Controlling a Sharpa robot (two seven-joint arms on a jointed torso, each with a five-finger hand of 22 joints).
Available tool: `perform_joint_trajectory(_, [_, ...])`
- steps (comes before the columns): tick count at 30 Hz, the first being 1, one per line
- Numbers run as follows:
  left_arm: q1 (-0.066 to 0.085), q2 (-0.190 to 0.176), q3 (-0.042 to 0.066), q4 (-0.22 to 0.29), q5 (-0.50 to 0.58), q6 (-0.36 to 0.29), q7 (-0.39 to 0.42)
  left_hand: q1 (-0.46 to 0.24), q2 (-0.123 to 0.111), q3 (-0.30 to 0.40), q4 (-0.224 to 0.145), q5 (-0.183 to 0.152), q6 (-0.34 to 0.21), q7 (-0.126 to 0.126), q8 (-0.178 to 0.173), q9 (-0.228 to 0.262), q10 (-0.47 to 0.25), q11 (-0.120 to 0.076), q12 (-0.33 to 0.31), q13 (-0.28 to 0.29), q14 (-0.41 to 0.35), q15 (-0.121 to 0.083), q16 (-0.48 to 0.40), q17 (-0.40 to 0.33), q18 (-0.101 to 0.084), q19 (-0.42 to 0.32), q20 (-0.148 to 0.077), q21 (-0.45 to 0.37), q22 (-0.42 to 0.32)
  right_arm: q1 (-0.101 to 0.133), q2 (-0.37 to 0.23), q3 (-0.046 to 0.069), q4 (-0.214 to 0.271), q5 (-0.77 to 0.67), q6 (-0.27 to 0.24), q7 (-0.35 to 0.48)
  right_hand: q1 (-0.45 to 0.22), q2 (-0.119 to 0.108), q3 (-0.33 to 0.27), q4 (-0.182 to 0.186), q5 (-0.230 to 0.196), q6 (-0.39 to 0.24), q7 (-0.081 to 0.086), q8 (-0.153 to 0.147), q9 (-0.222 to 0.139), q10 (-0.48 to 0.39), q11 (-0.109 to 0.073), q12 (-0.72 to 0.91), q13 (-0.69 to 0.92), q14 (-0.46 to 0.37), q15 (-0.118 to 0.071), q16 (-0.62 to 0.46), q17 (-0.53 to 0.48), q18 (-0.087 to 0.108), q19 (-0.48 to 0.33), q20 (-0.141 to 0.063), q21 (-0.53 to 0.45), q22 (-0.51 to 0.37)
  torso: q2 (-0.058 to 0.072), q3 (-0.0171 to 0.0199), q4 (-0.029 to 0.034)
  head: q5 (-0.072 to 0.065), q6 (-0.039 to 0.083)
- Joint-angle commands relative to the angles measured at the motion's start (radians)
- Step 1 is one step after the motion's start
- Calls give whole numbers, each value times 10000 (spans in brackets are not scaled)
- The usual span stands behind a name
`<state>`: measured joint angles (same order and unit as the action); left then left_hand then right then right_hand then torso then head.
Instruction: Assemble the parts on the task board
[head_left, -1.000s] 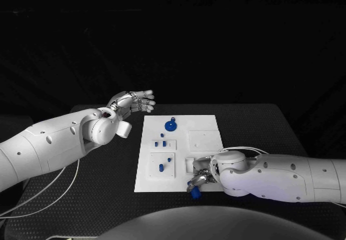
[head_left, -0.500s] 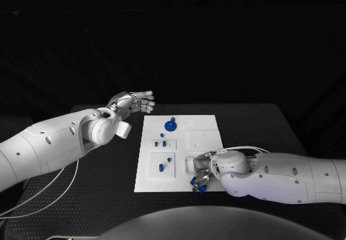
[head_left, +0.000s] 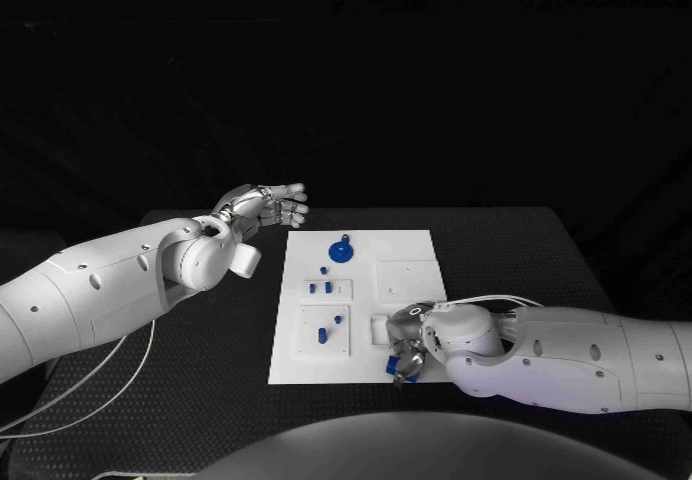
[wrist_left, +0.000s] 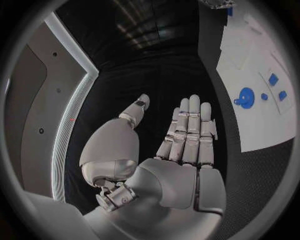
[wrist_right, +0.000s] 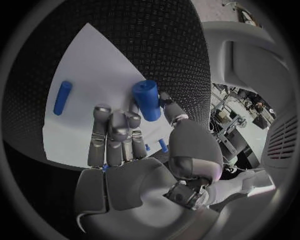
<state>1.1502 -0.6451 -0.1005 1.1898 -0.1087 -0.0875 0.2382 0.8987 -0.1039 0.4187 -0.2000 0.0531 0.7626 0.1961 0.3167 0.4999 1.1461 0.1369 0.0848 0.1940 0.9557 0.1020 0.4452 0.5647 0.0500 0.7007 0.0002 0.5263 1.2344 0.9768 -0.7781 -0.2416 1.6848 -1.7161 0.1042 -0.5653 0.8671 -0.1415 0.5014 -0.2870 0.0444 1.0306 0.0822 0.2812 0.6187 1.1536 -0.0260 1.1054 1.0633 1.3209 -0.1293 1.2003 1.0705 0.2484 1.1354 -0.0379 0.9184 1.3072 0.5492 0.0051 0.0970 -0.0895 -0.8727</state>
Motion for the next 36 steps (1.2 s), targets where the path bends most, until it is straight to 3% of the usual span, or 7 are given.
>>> perform_joint_trajectory(1, [12, 3, 1, 30, -71, 147, 14, -31, 106, -11, -35, -30, -55, 1, 47, -17, -71, -6, -43, -15, -40, 51, -39, 11, 137, -4, 72, -52, 17, 18, -200, -9, -64, -532, -152, -332, 131, -124, 950, 261, 44, 133, 34, -48, -70, 150, 4, -61, -34, 5, 41, 19, -43, 134, 93, 133, -23, -45, -1, 0, 1, 12, 1])
perform_joint_trajectory(3, [12, 4, 0, 30, -72, 148, 9, -38, 111, -12, -29, -30, -57, 2, 47, -18, -71, -6, -43, -15, -38, 51, -43, 16, 137, -3, 72, -55, 19, 72, -308, -8, 51, -323, -290, -308, 108, 29, 1403, 394, 54, 214, 23, -44, -82, 228, -2, -74, -52, 30, 48, 38, -57, 134, 136, 162, 2, -41, 1, -5, -1, 14, 1])
perform_joint_trajectory(8, [12, -3, -4, 23, -73, 135, 9, -47, 119, -13, -19, -30, -58, 2, 48, -18, -71, -6, -42, -15, -35, 51, -48, 24, 137, -2, 72, -58, 22, 429, -599, -6, 373, 379, -700, -229, -107, -43, 2179, 541, 58, 345, 10, -106, -216, 365, -5, -125, -89, 54, 69, 89, -81, 134, 174, 210, 78, 2, -3, -8, -2, 19, 1])
perform_joint_trajectory(14, [12, -13, -6, 23, -77, 144, 9, -49, 122, -12, -16, -29, -60, 2, 48, -19, -71, -7, -41, -15, -33, 50, -52, 29, 138, -1, 71, -61, 24, 1010, -958, 68, 570, 2531, -1668, -132, -362, -9, 2441, 608, 55, 458, -3, -117, -308, 438, -18, -148, -99, 55, 74, 133, -83, 134, 200, 221, 128, 26, 0, -14, 6, 24, 1])
perform_joint_trajectory(20, [12, 38, -7, 3, -77, 166, 16, -46, 126, -10, -16, -29, -61, 2, 49, -20, -71, -7, -41, -15, -33, 50, -56, 35, 139, -1, 70, -63, 26, 1436, -894, 155, 209, 4208, -2361, -335, -681, -109, 2499, 717, 47, 482, -9, -134, -361, 453, -26, -165, -94, 46, 59, 156, -87, 134, 218, 206, 146, 27, -1, -31, 25, -11, 1])
perform_joint_trajectory(26, [12, 60, -7, -9, -77, 172, 6, -51, 132, -10, -11, -29, -63, 3, 49, -21, -72, -7, -41, -16, -32, 50, -63, 42, 138, -1, 71, -67, 29, 1474, -708, 155, -56, 5039, -2461, -399, -889, -277, 2472, 704, 44, 492, -14, -141, -390, 443, -32, -168, -75, 41, 38, 177, -88, 134, 233, 184, 161, 27, 1, -33, 27, 8, 1])
perform_joint_trajectory(36, [14, 96, -7, -18, -81, 191, -20, -45, 134, -8, -13, -28, -67, 3, 49, -23, -74, -7, -41, -16, -32, 50, -71, 51, 139, -2, 70, -72, 34, 1471, -54, 117, -724, 5771, -2280, -427, -1305, -249, 2461, 853, 42, 483, -19, -153, -427, 412, -40, -179, -42, 23, 11, 191, -101, 134, 237, 153, 156, 10, 3, -31, 20, 17, 1])
